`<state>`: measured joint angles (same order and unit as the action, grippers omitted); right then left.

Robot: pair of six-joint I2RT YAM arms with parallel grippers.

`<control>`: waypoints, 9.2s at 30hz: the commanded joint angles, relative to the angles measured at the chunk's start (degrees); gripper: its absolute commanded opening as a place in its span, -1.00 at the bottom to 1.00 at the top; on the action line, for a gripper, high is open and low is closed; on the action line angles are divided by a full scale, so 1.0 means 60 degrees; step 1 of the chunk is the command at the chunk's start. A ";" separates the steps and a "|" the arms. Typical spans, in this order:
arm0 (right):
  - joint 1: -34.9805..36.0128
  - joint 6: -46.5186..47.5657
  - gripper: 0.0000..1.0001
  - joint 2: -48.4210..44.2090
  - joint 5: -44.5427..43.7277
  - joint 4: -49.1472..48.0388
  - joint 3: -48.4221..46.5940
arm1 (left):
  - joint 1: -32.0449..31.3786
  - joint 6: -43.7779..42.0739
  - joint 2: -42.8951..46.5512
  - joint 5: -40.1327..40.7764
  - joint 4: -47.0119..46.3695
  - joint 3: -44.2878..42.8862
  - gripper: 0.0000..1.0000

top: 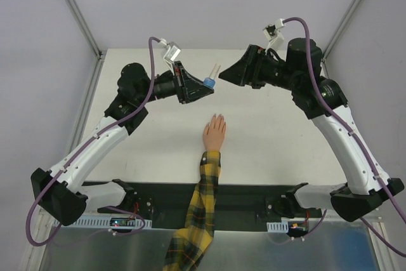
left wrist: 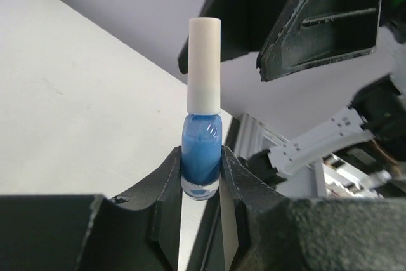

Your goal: Paint the nails

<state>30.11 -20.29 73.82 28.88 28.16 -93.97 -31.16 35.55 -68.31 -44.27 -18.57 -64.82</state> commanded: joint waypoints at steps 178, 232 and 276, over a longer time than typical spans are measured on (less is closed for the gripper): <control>0.0050 0.0790 -0.02 0.0177 0.1285 -0.0993 -0.0332 | -0.0374 -0.2027 -0.0041 0.0135 0.2243 -0.1692 -1.00; 0.1355 0.2824 -0.99 0.1145 0.0135 0.1066 -0.1479 | -0.1429 -0.2969 -0.1183 -0.0943 0.3390 -0.3040 -1.00; 0.1602 0.2767 0.10 0.1583 -0.1400 0.1868 -0.3088 | -0.0696 -0.2951 -0.0670 0.0171 0.3842 -0.2571 -1.00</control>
<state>38.39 -4.89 82.96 24.05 37.58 -109.40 -35.24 18.65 -72.12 -44.36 5.52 -77.91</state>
